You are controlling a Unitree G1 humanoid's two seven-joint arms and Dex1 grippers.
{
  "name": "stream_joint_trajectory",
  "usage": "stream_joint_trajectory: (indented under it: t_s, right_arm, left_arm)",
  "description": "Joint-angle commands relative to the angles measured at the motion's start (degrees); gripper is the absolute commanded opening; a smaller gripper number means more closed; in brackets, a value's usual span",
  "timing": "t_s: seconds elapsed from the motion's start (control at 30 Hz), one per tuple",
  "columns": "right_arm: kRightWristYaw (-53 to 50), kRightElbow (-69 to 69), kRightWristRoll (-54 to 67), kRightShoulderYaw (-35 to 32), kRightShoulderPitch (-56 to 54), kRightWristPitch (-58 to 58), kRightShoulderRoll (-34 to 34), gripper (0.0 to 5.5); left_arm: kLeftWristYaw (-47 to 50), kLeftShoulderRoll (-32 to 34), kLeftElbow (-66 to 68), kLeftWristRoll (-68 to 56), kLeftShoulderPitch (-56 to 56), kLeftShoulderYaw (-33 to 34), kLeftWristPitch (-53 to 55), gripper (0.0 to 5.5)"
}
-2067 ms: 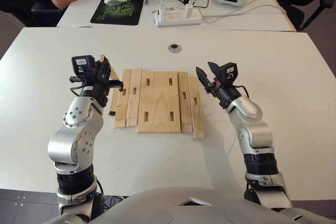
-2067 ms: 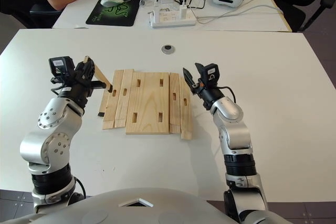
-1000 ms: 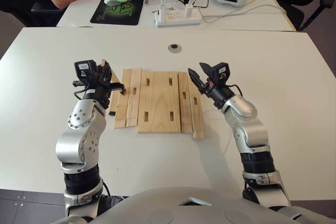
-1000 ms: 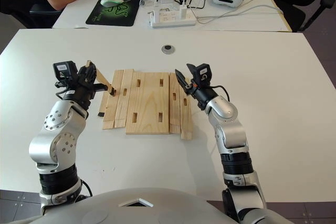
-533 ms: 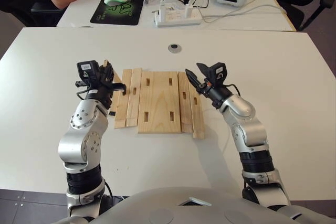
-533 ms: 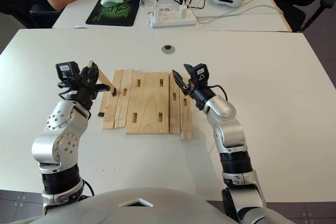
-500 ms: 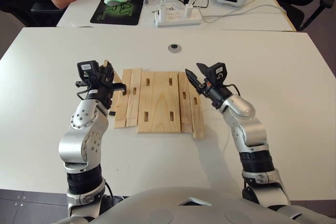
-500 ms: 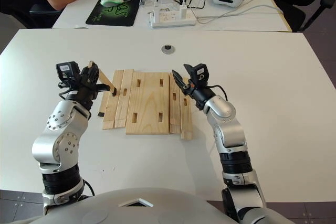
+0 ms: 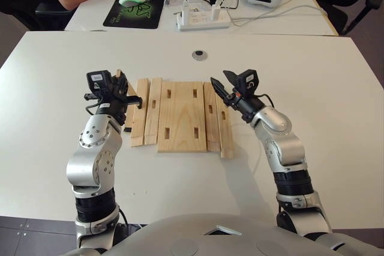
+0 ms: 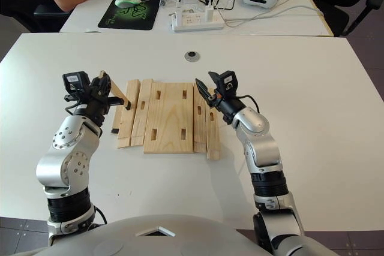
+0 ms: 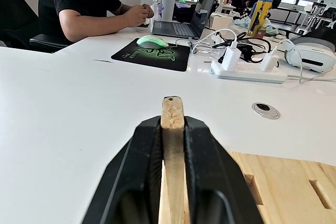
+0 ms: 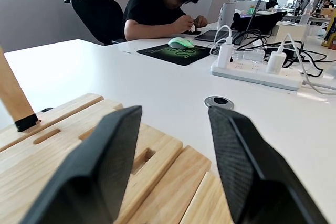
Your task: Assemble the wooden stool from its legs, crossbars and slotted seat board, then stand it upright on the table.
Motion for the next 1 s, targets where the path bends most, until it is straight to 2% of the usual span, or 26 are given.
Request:
stream_joint_trajectory:
  t_s: [0.03, 0.4, 1.0]
  right_arm:
    - [0.08, -1.1, 0.23, -0.03, -0.55, 0.98, 0.01, 2.35]
    - [1.15, -4.19, -1.78, 2.13, 0.16, 1.55, -2.23, 2.35]
    - [1.21, -2.15, -1.52, 1.08, -0.34, 1.63, -2.0, 2.35]
  left_arm:
    - [-0.36, 0.64, -0.06, 1.31, 1.21, -0.93, 0.82, 0.44]
    - [0.19, 0.05, -3.08, 6.23, 8.22, -6.92, 0.44, 0.44]
    - [-2.24, 0.16, 1.78, 7.18, 7.35, -6.92, -2.28, 0.44]
